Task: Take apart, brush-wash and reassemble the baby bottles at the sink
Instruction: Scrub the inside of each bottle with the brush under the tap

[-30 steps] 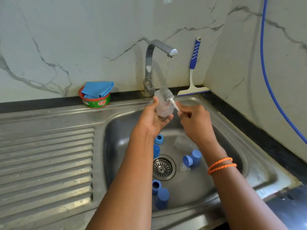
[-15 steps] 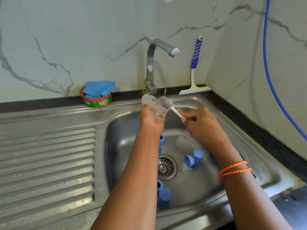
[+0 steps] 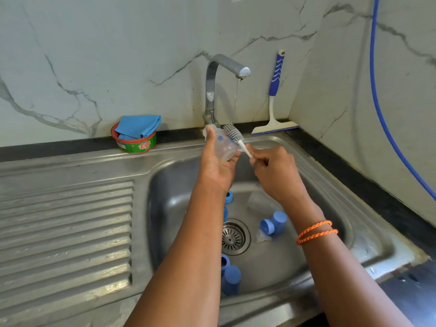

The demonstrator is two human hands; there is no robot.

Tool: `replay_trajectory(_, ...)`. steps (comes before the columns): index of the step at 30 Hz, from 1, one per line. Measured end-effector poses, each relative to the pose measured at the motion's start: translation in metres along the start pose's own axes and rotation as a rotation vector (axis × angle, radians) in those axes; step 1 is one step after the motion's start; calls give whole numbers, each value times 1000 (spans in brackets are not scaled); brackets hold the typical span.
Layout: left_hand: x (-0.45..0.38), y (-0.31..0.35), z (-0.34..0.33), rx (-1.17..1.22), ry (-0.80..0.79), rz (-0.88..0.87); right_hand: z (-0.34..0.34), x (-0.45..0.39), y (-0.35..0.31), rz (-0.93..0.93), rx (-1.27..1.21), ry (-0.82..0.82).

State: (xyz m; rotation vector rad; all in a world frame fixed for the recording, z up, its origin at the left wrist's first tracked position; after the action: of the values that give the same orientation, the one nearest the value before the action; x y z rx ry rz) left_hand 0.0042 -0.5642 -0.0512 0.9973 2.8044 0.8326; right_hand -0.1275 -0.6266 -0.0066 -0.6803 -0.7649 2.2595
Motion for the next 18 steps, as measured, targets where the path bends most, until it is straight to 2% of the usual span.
replay_trajectory(5, 0, 2, 6, -59, 101, 30, 6, 6, 4, 11, -43, -9)
replay_trajectory(9, 5, -8, 2, -152, 74, 111, 3, 4, -1, 9, -55, 123)
replay_trajectory(12, 4, -11, 4, -88, 133, 104, 0, 0, -2, -23, -50, 144)
replay_trajectory(18, -2, -12, 10, 153, 184, 61, -4, 7, -12, 56, -48, 117)
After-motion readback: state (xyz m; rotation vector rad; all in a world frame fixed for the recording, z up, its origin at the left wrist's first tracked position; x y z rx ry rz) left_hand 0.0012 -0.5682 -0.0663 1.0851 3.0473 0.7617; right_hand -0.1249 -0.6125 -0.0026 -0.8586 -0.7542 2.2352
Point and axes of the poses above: each hand's wrist, its own x-axis away from the middle knuckle, its own z-axis out of the back of the hand, y = z × x, the point moved 4 cm from there along -x, towards the middle knuckle, and after that the axes turned 5 degrees about -z, right-handed, at the moved point
